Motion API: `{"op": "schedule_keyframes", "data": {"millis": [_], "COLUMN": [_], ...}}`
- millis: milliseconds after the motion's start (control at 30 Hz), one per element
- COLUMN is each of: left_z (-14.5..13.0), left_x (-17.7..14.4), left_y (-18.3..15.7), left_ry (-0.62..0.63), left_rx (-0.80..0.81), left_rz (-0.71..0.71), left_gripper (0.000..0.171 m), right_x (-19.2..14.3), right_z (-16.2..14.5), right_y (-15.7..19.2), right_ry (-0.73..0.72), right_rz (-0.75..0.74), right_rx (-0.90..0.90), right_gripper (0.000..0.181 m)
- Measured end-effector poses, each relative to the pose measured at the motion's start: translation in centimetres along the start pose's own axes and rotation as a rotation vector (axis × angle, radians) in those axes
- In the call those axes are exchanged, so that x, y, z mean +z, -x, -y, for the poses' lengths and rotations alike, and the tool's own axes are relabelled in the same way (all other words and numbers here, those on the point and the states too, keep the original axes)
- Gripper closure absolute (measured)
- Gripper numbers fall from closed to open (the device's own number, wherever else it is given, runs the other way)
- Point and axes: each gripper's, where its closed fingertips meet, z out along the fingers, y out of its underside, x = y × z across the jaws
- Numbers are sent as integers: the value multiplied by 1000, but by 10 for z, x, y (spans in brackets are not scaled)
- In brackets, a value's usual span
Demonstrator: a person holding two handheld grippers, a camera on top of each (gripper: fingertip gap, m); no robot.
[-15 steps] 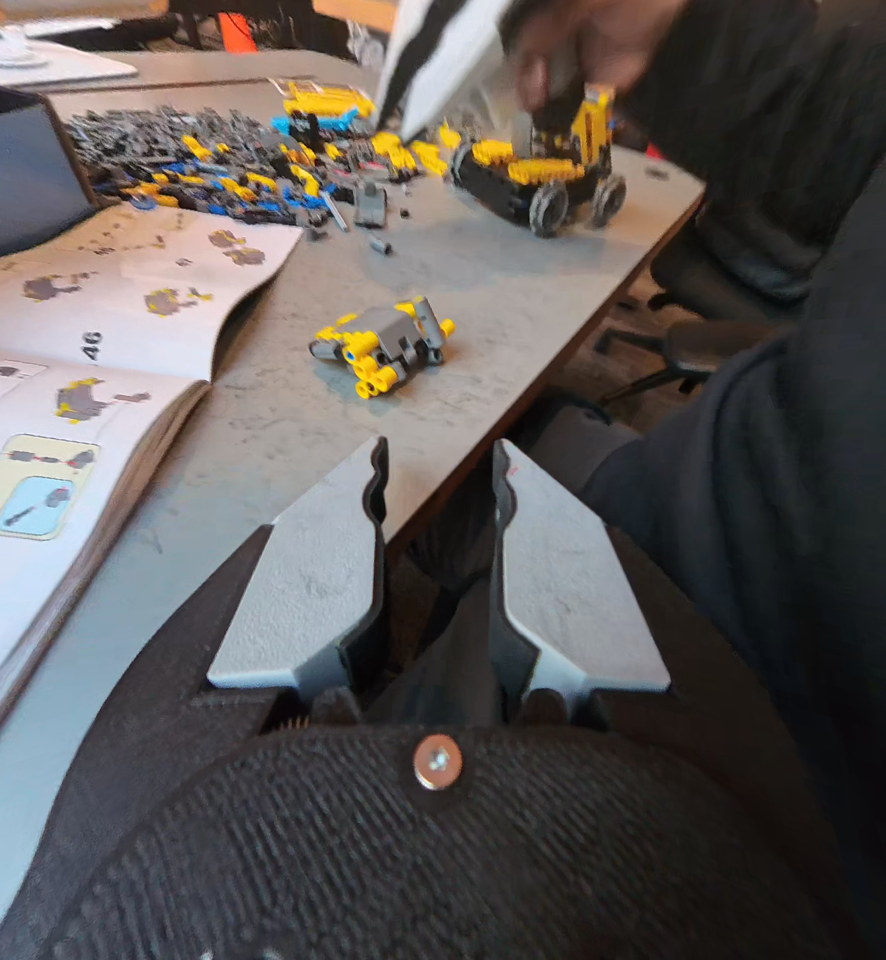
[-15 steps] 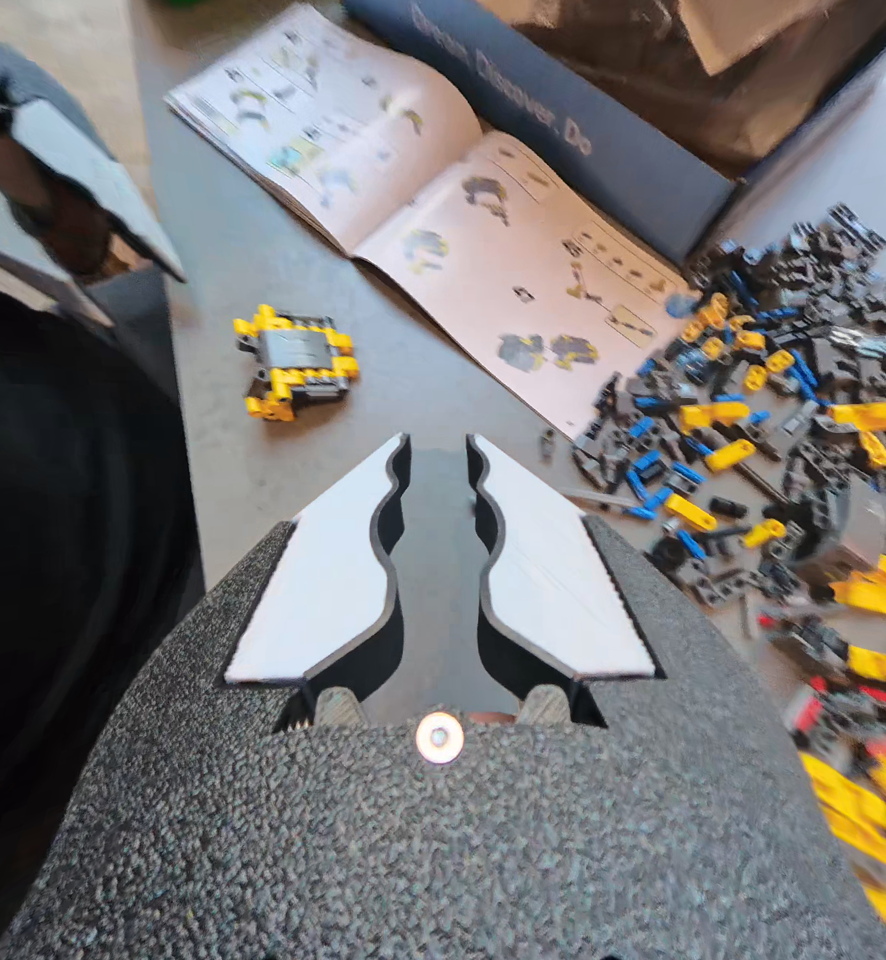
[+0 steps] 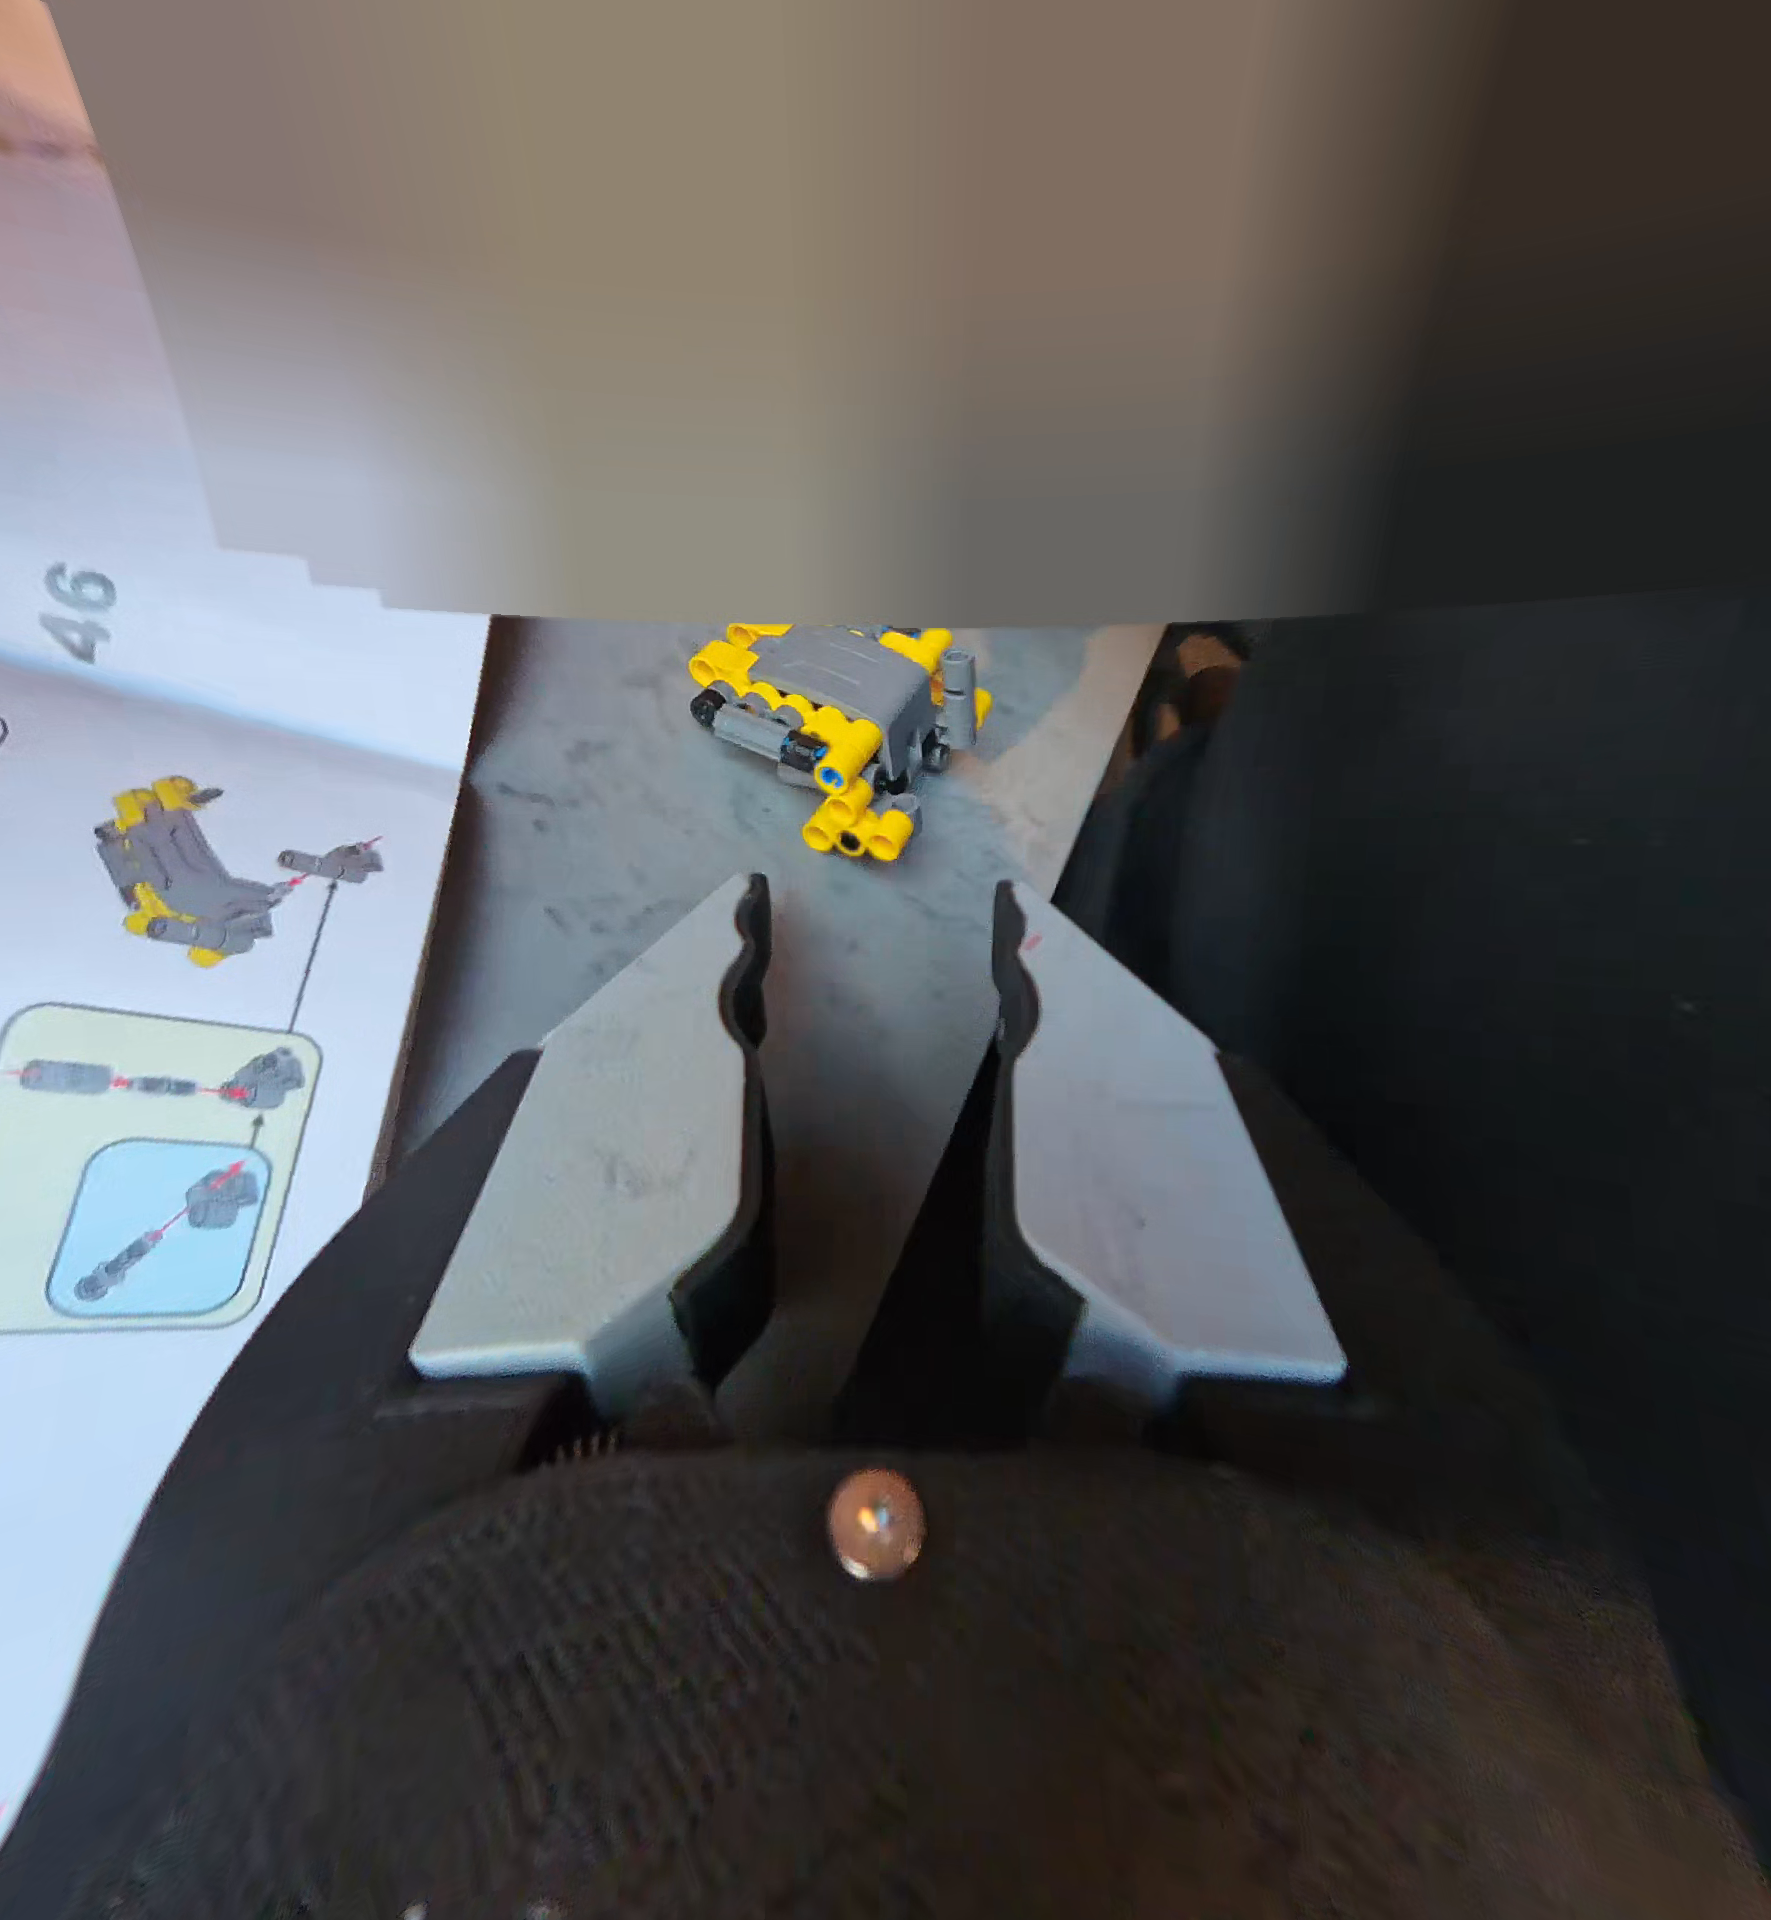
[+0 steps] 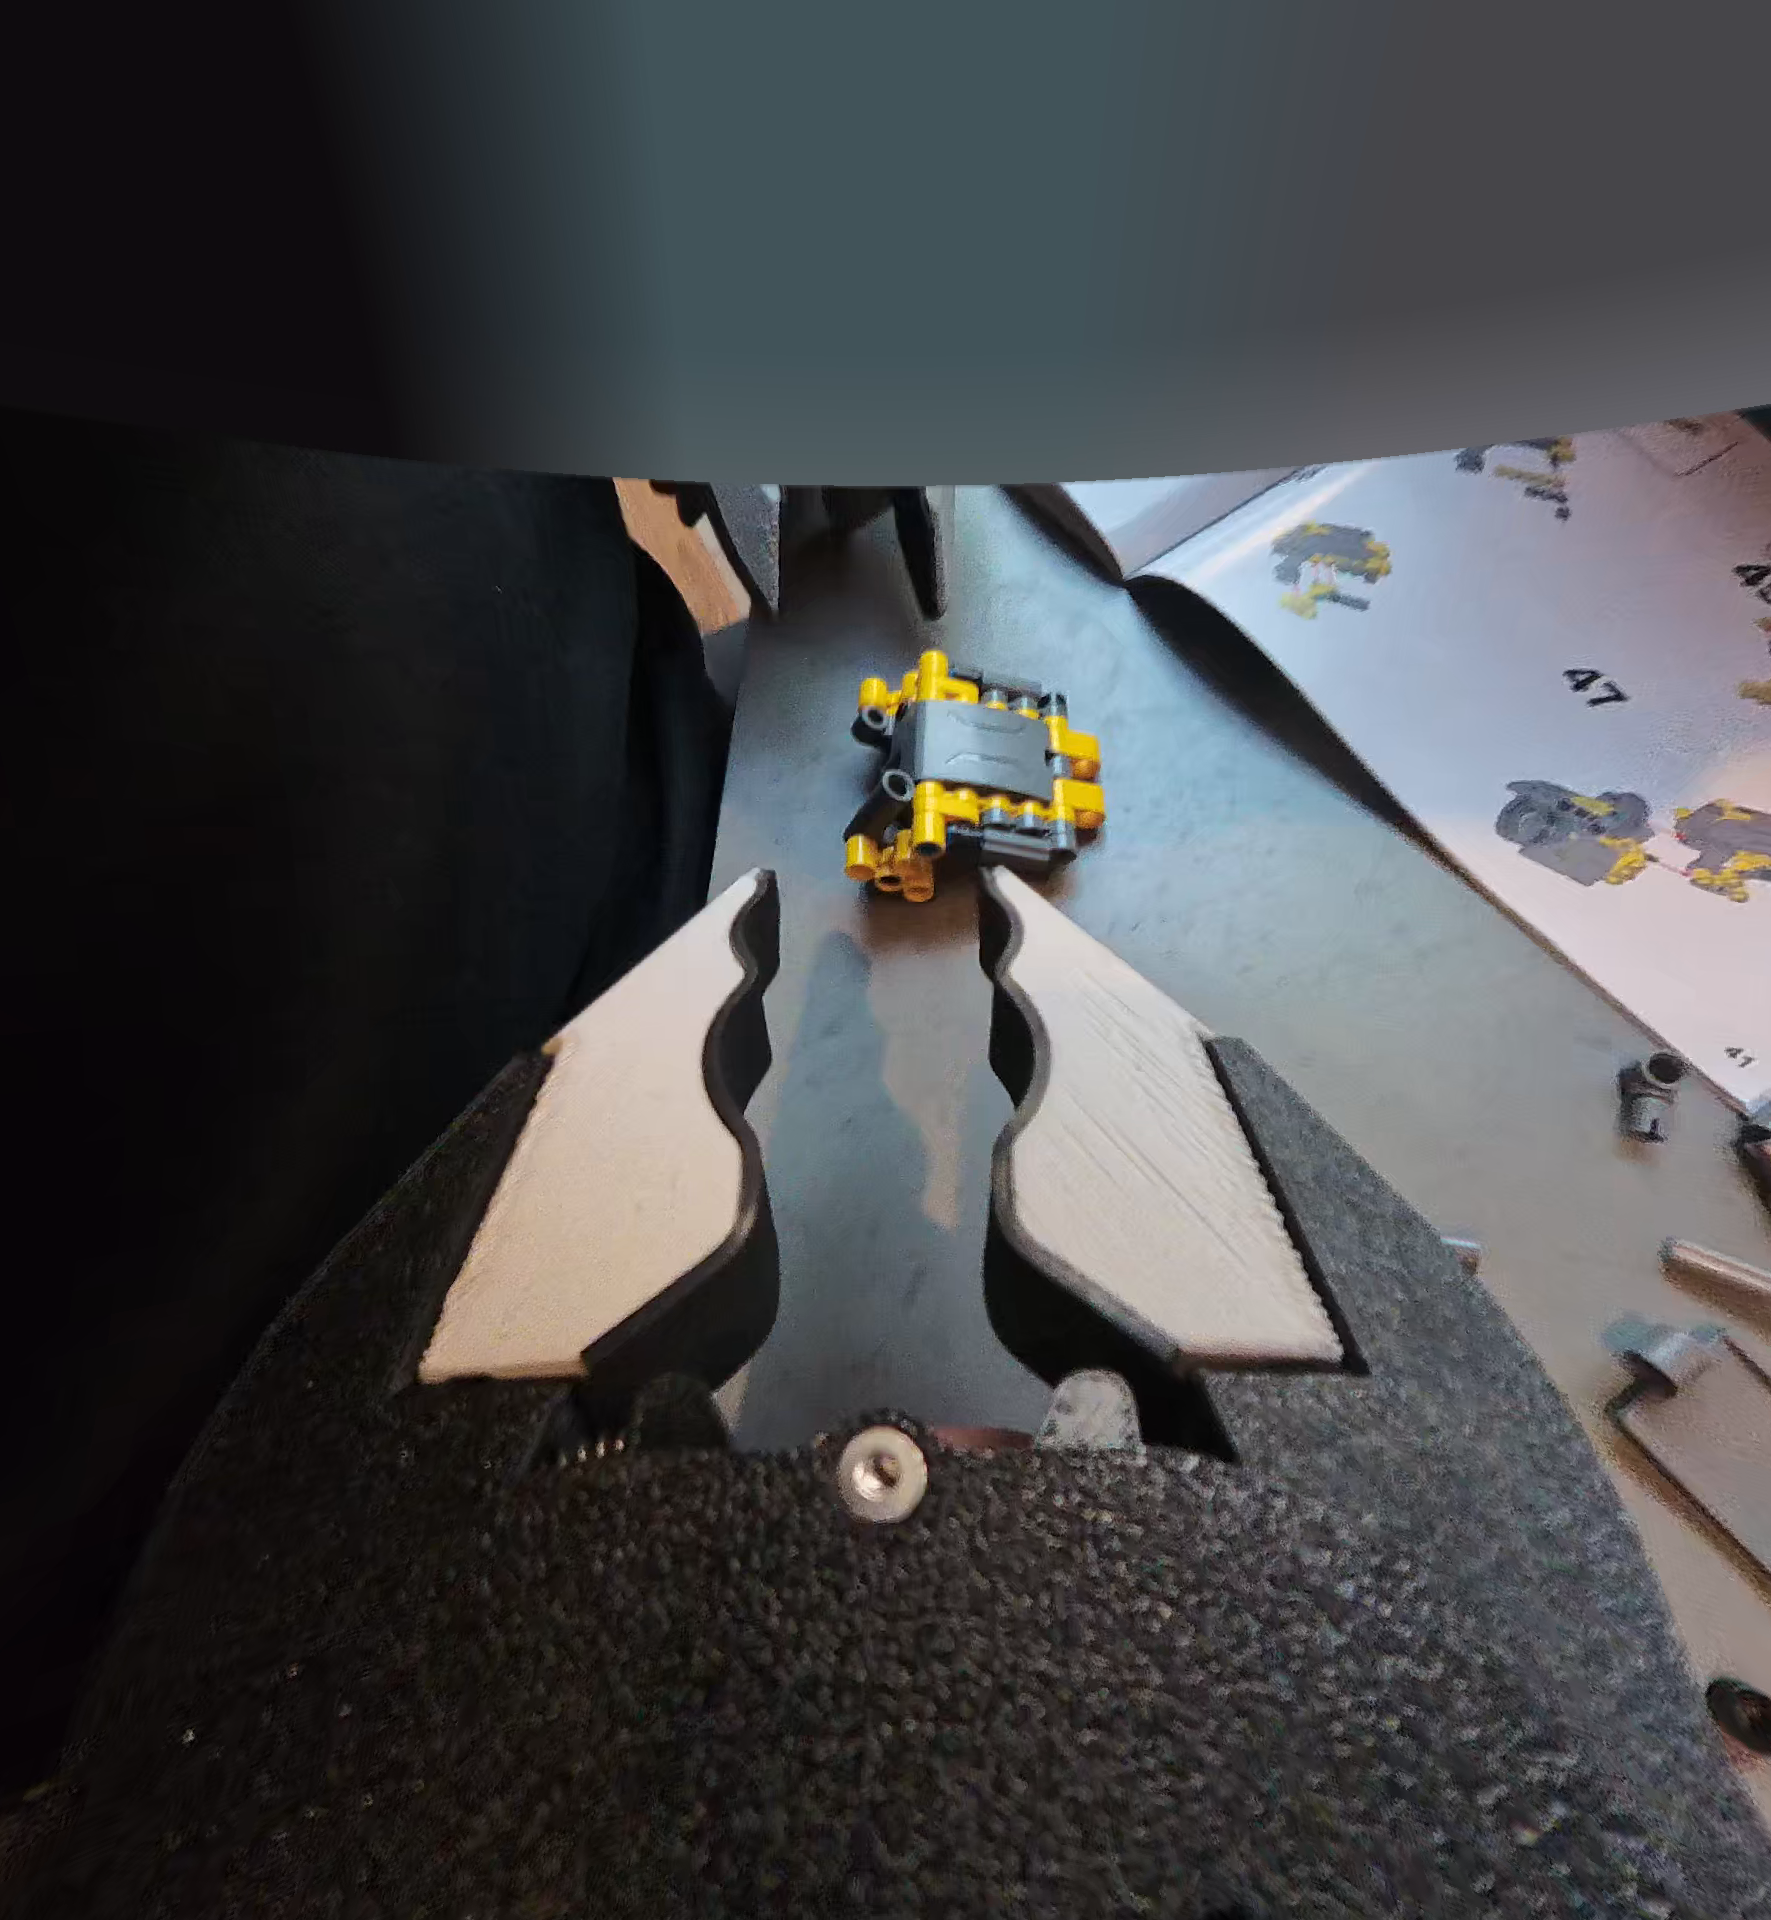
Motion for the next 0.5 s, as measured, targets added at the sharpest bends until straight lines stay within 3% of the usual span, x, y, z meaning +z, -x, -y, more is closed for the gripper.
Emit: {"op": "schedule_keyframes", "data": {"millis": [167,400,500], "left_z": [2,6,6], "left_x": [-1,-5,-7], "left_y": [-1,-9,-13], "left_ry": [8,-45,-63], "left_rx": [-104,-39,-1], "left_rz": [-72,-103,-107], "left_gripper": [132,146,146], "right_x": [-4,0,-9], "right_z": [0,10,21], "right_y": [-6,-3,-11], "right_ry": [-24,-77,-123], "right_rz": [-1,16,-55], "right_rx": [28,39,33], "right_gripper": [147,148,149]}}
